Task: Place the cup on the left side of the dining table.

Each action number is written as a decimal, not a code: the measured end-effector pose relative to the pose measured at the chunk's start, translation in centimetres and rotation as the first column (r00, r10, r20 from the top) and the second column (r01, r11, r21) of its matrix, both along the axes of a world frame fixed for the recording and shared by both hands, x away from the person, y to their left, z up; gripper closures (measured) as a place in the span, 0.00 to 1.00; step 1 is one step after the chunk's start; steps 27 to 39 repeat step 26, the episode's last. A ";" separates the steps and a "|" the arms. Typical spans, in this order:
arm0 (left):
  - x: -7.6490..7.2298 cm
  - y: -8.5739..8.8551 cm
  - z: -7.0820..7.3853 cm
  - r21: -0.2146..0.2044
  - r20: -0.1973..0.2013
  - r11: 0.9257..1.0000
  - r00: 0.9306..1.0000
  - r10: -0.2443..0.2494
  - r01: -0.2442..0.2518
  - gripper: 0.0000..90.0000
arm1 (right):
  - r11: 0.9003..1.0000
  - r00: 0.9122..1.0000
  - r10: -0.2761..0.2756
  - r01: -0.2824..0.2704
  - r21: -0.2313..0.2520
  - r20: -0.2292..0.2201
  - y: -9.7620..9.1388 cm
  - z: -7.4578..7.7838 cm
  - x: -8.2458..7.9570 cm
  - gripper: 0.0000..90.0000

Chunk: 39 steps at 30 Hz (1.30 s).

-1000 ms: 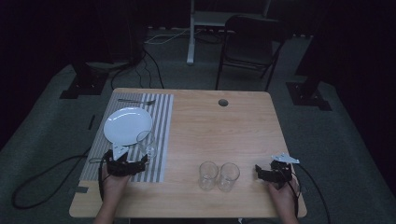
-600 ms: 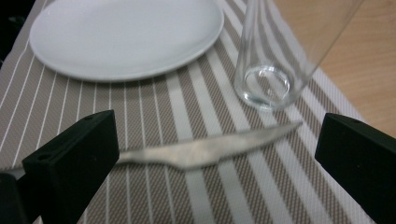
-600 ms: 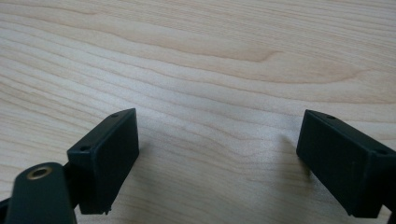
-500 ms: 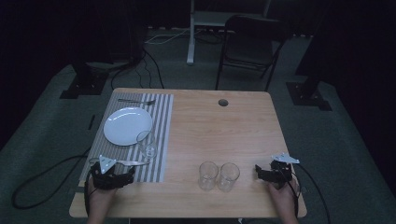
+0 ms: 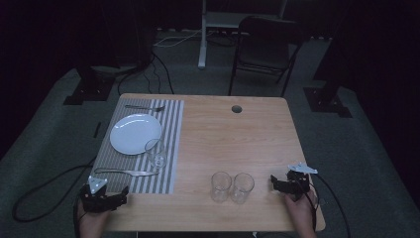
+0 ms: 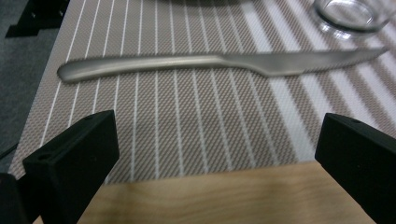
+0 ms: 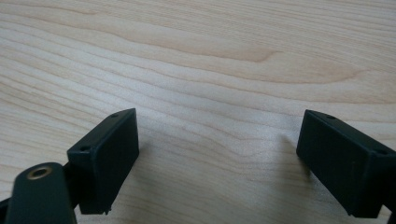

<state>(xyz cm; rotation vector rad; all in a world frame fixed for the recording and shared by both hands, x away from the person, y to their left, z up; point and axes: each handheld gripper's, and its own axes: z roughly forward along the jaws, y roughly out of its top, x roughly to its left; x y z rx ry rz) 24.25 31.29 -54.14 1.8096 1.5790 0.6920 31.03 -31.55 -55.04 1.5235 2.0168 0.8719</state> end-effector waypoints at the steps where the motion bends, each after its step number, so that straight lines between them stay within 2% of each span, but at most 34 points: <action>1: -0.1 0.1 -0.1 0.000 -0.005 1.000 1.000 0.005 -0.005 0.00 | 1.000 1.000 0.000 0.000 0.000 0.000 0.0 0.0 0.0 0.14; 3: -0.2 0.4 -0.3 0.014 -0.013 1.000 1.000 0.009 -0.009 0.00 | 1.000 1.000 0.000 0.000 0.000 0.000 0.0 0.0 0.0 0.14; 5: -0.4 0.8 -0.6 0.003 -0.017 1.000 1.000 0.011 -0.011 0.00 | 1.000 1.000 0.000 0.000 0.000 0.000 0.0 0.0 0.0 0.14; 7: -0.5 1.2 -0.8 0.009 -0.024 1.000 0.999 0.023 -0.022 0.00 | 1.000 1.000 0.000 0.000 0.000 0.000 0.0 0.0 0.0 0.14; 10: -0.5 1.5 -1.0 0.034 -0.038 0.999 0.999 0.030 -0.029 0.00 | 1.000 1.000 0.000 0.000 0.000 0.000 0.0 0.0 0.0 0.14; 20: -1.0 1.6 -1.2 0.032 -0.010 0.998 0.999 0.053 -0.052 0.00 | 1.000 1.000 0.000 0.000 0.000 0.000 0.0 0.0 0.0 0.14; 39: -1.0 1.6 -1.2 0.032 -0.011 0.998 0.999 0.052 -0.052 0.00 | 1.000 1.000 0.000 0.000 0.000 0.000 0.0 0.0 0.0 0.14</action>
